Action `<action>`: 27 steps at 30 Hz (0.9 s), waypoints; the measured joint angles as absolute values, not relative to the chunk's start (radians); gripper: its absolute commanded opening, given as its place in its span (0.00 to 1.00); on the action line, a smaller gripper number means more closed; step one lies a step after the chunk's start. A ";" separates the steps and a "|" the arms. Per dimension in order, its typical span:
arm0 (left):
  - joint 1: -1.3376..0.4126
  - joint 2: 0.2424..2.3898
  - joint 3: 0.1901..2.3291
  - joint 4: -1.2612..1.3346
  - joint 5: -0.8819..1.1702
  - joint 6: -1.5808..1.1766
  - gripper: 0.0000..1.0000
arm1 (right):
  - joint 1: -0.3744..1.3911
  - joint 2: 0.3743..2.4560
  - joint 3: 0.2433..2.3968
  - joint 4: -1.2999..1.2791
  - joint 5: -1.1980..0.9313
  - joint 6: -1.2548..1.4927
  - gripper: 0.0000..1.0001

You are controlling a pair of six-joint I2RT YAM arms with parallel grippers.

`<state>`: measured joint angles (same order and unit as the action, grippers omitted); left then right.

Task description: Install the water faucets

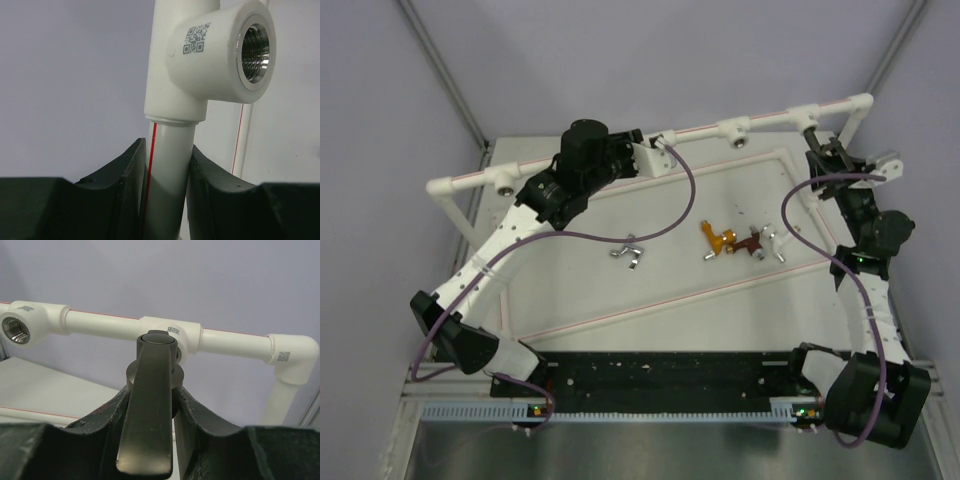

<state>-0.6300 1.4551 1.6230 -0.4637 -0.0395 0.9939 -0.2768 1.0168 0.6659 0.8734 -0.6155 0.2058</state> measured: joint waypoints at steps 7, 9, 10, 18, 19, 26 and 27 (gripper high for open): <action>-0.630 1.451 1.621 -0.465 -0.038 0.994 0.00 | -0.277 1.016 0.668 0.888 -0.620 0.213 0.00; -0.630 1.451 1.621 -0.465 -0.038 0.994 0.00 | -0.277 1.016 0.668 0.890 -0.621 0.213 0.00; -0.630 1.451 1.621 -0.465 -0.038 0.994 0.00 | -0.277 1.016 0.669 0.891 -0.620 0.213 0.00; -0.630 1.451 1.621 -0.466 -0.035 0.994 0.00 | -0.277 1.016 0.669 0.891 -0.616 0.213 0.00; -0.630 1.451 1.621 -0.467 -0.035 0.994 0.00 | -0.277 1.016 0.669 0.891 -0.615 0.213 0.00; -0.630 1.451 1.621 -0.467 -0.034 0.994 0.00 | -0.277 1.016 0.670 0.891 -0.609 0.213 0.00; -0.630 1.451 1.621 -0.467 -0.034 0.993 0.00 | -0.277 1.016 0.670 0.891 -0.609 0.213 0.00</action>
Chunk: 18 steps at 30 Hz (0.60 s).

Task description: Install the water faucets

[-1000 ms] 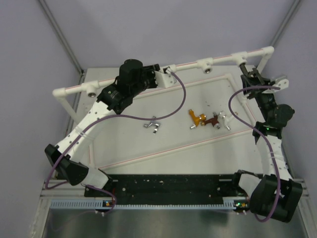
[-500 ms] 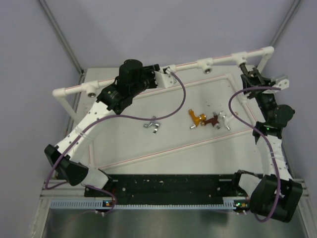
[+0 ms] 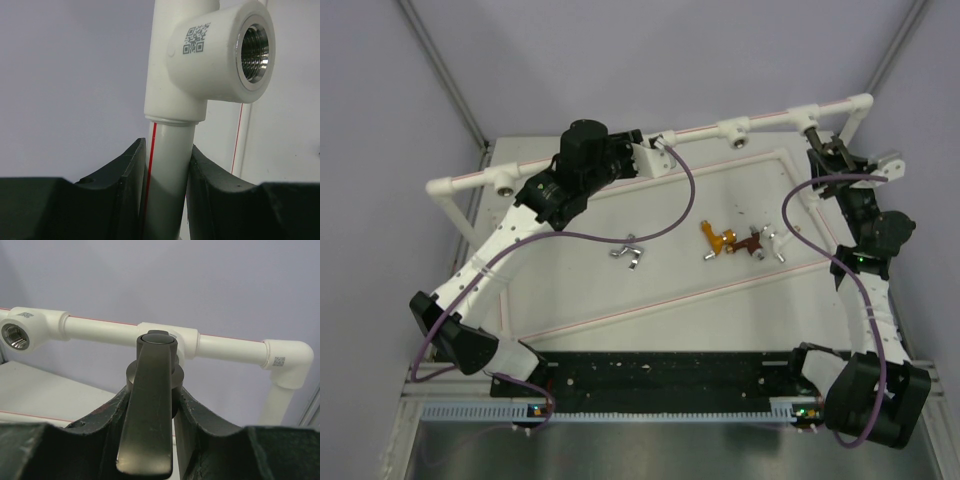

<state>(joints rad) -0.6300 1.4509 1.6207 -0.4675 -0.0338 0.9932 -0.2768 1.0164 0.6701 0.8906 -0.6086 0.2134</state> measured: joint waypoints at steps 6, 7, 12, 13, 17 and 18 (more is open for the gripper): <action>-0.630 1.451 1.621 -0.468 -0.034 0.993 0.00 | -0.277 1.016 0.682 0.894 -0.609 0.224 0.00; -0.630 1.451 1.621 -0.469 -0.034 0.993 0.00 | -0.277 1.016 0.685 0.896 -0.609 0.228 0.00; -0.630 1.451 1.621 -0.469 -0.033 0.993 0.00 | -0.277 1.016 0.690 0.900 -0.614 0.237 0.00; -0.630 1.451 1.621 -0.469 -0.033 0.993 0.00 | -0.277 1.016 0.690 0.900 -0.614 0.237 0.00; -0.630 1.451 1.621 -0.469 -0.033 0.993 0.00 | -0.277 1.017 0.690 0.900 -0.611 0.236 0.00; -0.630 1.451 1.621 -0.469 -0.033 0.993 0.00 | -0.277 1.017 0.690 0.901 -0.609 0.235 0.00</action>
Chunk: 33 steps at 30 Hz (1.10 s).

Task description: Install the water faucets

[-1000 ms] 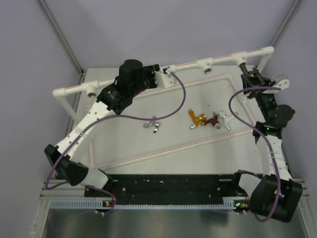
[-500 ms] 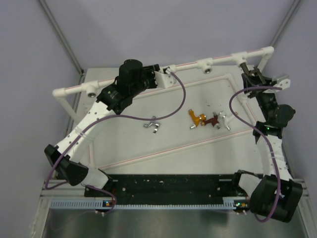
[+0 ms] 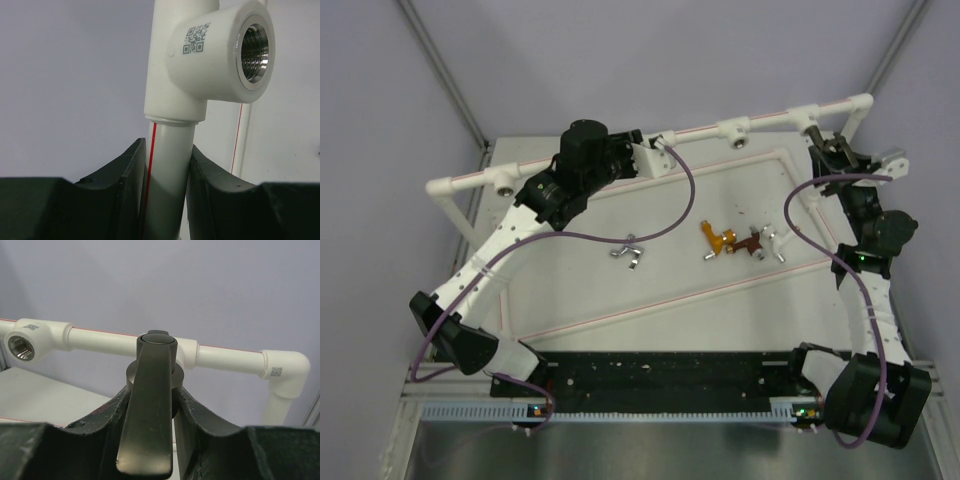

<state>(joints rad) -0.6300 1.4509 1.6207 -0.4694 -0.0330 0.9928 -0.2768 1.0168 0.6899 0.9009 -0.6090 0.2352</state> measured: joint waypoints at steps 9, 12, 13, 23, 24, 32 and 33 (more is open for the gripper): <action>-0.629 1.451 1.621 -0.470 -0.033 0.993 0.00 | -0.277 1.036 0.687 0.925 -0.605 0.231 0.00; -0.629 1.451 1.621 -0.470 -0.029 0.993 0.00 | -0.277 1.041 0.678 0.952 -0.608 0.237 0.00; -0.629 1.451 1.621 -0.470 -0.028 0.992 0.00 | -0.277 1.044 0.674 0.960 -0.608 0.239 0.00; -0.627 1.450 1.621 -0.471 -0.021 0.992 0.00 | -0.273 1.058 0.668 0.981 -0.619 0.254 0.00; -0.627 1.450 1.621 -0.471 -0.020 0.992 0.00 | -0.273 1.058 0.668 0.981 -0.619 0.254 0.00; -0.627 1.449 1.621 -0.473 -0.019 0.991 0.00 | -0.272 1.063 0.668 0.988 -0.617 0.241 0.00; -0.627 1.449 1.621 -0.473 -0.019 0.990 0.00 | -0.271 1.066 0.668 0.992 -0.617 0.238 0.00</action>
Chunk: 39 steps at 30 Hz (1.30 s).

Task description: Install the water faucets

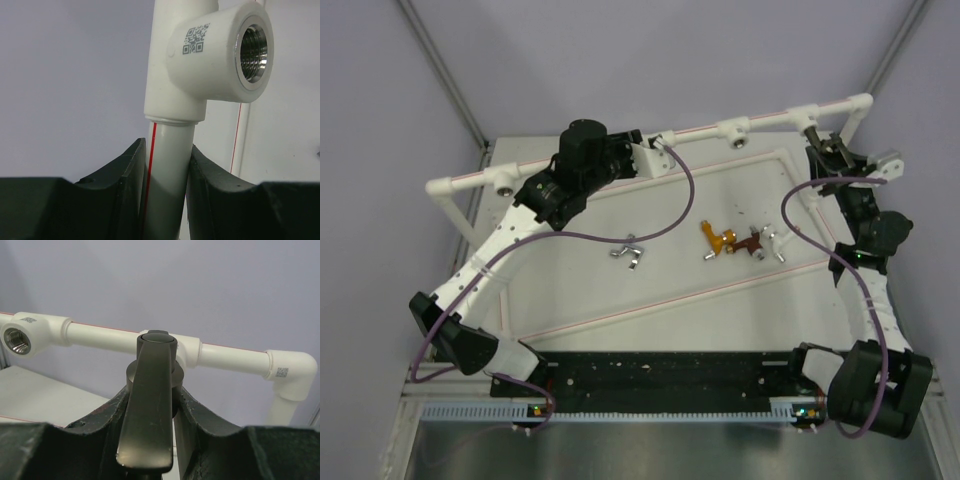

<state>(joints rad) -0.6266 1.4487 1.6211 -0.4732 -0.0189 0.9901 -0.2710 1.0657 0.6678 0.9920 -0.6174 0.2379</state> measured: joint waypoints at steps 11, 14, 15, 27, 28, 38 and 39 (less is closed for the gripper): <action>-0.626 1.448 1.621 -0.474 -0.014 0.989 0.00 | -0.270 1.082 0.668 1.031 -0.639 0.168 0.00; -0.625 1.448 1.621 -0.474 -0.011 0.989 0.00 | -0.270 1.082 0.667 1.031 -0.654 0.111 0.00; -0.625 1.448 1.621 -0.474 -0.010 0.989 0.00 | -0.270 1.082 0.667 1.030 -0.658 0.089 0.00; -0.624 1.444 1.621 -0.481 0.007 0.978 0.00 | -0.264 1.045 0.660 0.949 -0.674 -0.197 0.00; -0.624 1.443 1.621 -0.481 0.008 0.978 0.00 | -0.263 1.041 0.662 0.934 -0.676 -0.226 0.00; -0.622 1.442 1.621 -0.481 0.012 0.975 0.00 | -0.256 1.032 0.697 0.828 -0.713 -0.416 0.00; -0.622 1.442 1.621 -0.482 0.014 0.975 0.00 | -0.251 1.032 0.697 0.827 -0.713 -0.421 0.00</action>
